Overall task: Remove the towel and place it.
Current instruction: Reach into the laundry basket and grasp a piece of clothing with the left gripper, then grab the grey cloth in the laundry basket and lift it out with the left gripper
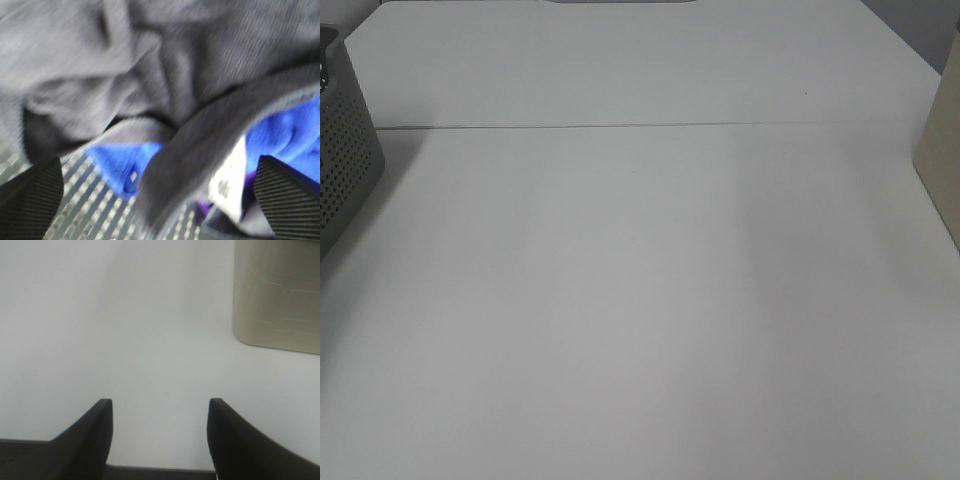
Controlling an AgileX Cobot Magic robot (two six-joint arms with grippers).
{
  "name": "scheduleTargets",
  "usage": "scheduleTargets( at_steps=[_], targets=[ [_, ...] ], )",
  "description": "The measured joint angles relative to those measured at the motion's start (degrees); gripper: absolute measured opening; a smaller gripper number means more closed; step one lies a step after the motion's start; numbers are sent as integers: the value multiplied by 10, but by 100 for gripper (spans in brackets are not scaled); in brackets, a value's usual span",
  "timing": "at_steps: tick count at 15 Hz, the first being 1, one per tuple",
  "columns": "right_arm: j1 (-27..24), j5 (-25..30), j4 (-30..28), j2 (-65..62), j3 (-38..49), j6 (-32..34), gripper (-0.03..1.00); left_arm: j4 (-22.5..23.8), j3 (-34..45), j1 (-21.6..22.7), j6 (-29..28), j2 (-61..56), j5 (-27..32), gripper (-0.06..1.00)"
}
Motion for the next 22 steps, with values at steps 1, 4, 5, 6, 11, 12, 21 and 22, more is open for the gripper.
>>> scheduleTargets(
  at_steps=[1,4,5,6,11,12,21,22],
  targets=[
    [0,0,0,0,0,0,56,-10,-1,0,8,7,-1,98],
    [0,0,0,0,0,0,56,-48,-3,0,22,13,-1,92],
    [0,0,0,0,0,0,56,-53,-3,0,23,13,-1,87],
    [0,0,0,0,0,0,56,-54,-3,0,23,13,-1,77],
    [0,0,0,0,0,0,56,-53,-3,0,23,13,36,38],
    [0,0,0,0,0,0,56,-53,-3,0,23,13,40,38],
    [0,0,0,0,0,0,56,-1,-3,0,-13,13,6,17],
    [0,0,0,0,0,0,56,13,-3,0,-10,13,7,5]
  ],
)
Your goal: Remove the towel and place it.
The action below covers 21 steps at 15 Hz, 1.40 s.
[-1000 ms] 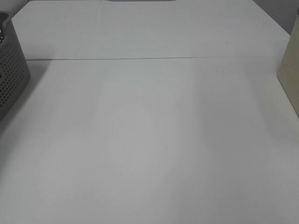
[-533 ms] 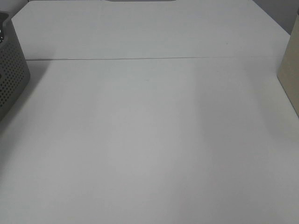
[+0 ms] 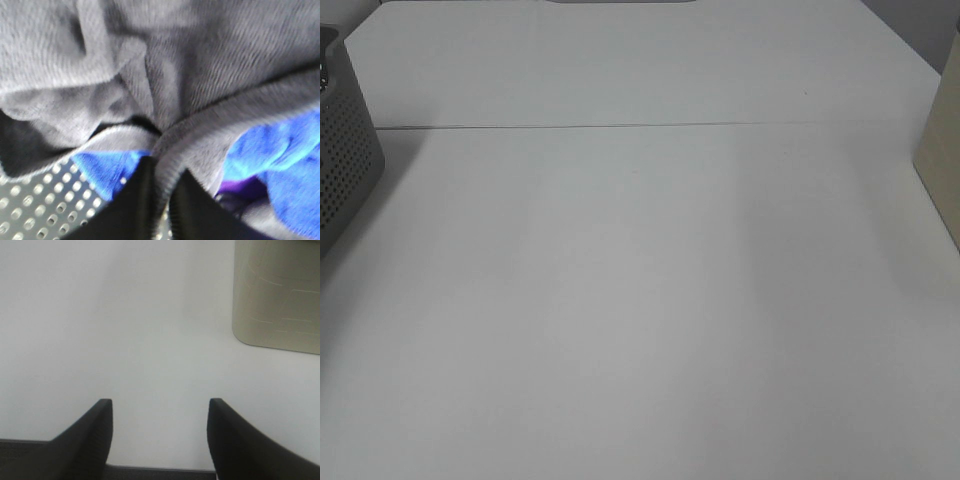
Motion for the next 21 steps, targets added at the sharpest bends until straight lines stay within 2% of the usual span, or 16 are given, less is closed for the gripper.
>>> scheduleTargets(
  at_steps=[2,4,7,9,10,13,21],
  targets=[
    [0,0,0,0,0,0,56,9,0,0,-12,-2,3,0],
    [0,0,0,0,0,0,56,10,-2,-3,-26,-16,17,0],
    [0,0,0,0,0,0,56,-1,-45,-40,-44,-88,70,0],
    [0,0,0,0,0,0,56,-29,-84,-70,-46,-150,73,0],
    [0,0,0,0,0,0,56,-50,-109,-96,-48,-205,74,0],
    [0,0,0,0,0,0,56,-69,-131,-154,-54,-274,77,0],
    [0,-1,4,1,0,-1,56,-72,-135,-379,-127,-370,83,0]
  ],
)
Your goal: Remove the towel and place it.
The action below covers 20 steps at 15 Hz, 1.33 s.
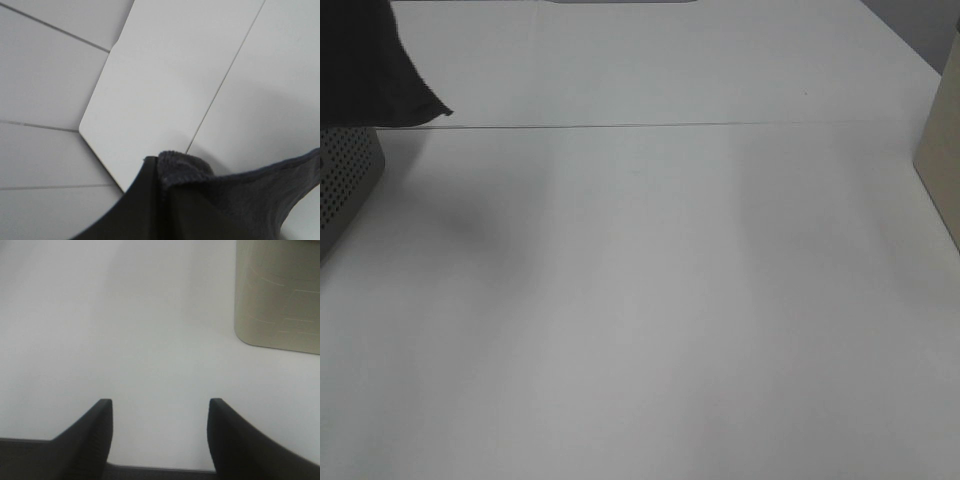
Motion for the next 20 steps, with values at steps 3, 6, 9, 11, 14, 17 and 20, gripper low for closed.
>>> scheduleTargets(
  at_steps=[3,6,9,11,14,17,20],
  targets=[
    [0,-78,155,83,-12,-120,56,1,-1,-117,-22,-1,3,0],
    [0,-174,469,265,-13,-444,57,0,-1,-227,-25,-1,5,0],
    [0,-153,686,419,-13,-699,70,0,-1,-266,-25,-1,5,0],
    [0,-95,785,513,-13,-833,82,-1,-1,-276,-26,-1,5,0],
    [1,-1,854,621,-13,-946,87,-16,-1,-278,-28,-1,5,0],
    [89,-23,903,697,-20,-1001,88,-36,-1,-278,-29,1,5,0],
    [193,-150,943,749,-66,-1003,88,-52,-1,-278,-30,3,6,0]
  ],
)
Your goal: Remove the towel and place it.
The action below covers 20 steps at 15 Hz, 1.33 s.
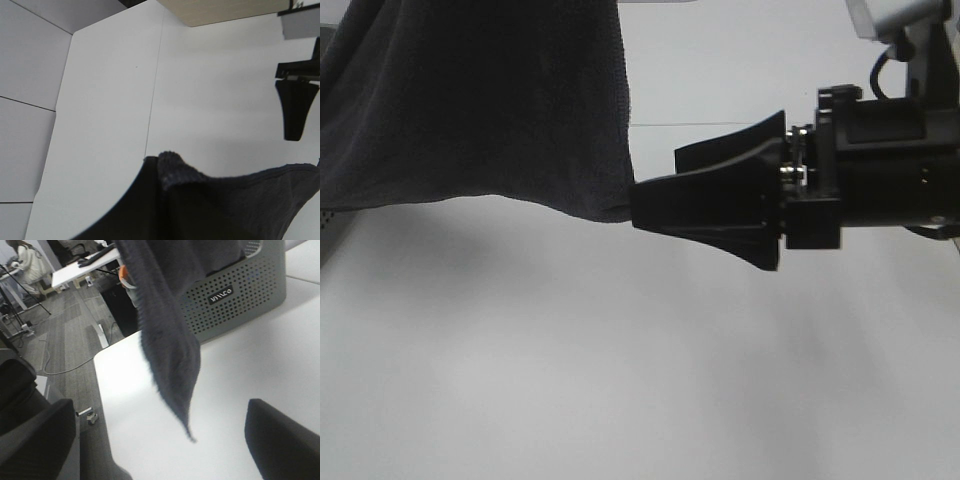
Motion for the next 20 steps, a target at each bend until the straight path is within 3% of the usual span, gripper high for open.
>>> scheduleTargets(
  at_steps=[1,5,6,8,9,10,11,15,17,19,20],
  targets=[
    [22,-28,8,33,-29,1,88,-8,0,0,0,2,0,0],
    [81,-24,10,102,-81,0,87,-16,0,0,-1,2,0,0],
    [83,-21,10,104,-84,0,82,-17,0,0,-1,2,0,0],
    [83,-21,10,104,-86,0,65,-16,0,0,-1,2,0,0],
    [83,-21,10,104,-86,0,47,-16,0,0,-1,2,0,0],
    [83,-21,10,104,-86,0,19,-16,0,0,-1,2,0,0],
    [83,-21,10,104,-86,0,4,-16,0,0,-1,2,0,0],
    [83,-9,26,104,-86,2,1,-16,0,0,-1,2,0,0],
    [83,-37,18,102,-94,51,1,-16,0,0,-1,2,0,0],
    [84,-99,-67,80,-134,168,1,-11,0,0,0,2,0,0],
    [84,-122,-155,64,-170,256,1,2,0,0,0,2,-2,0]
  ],
)
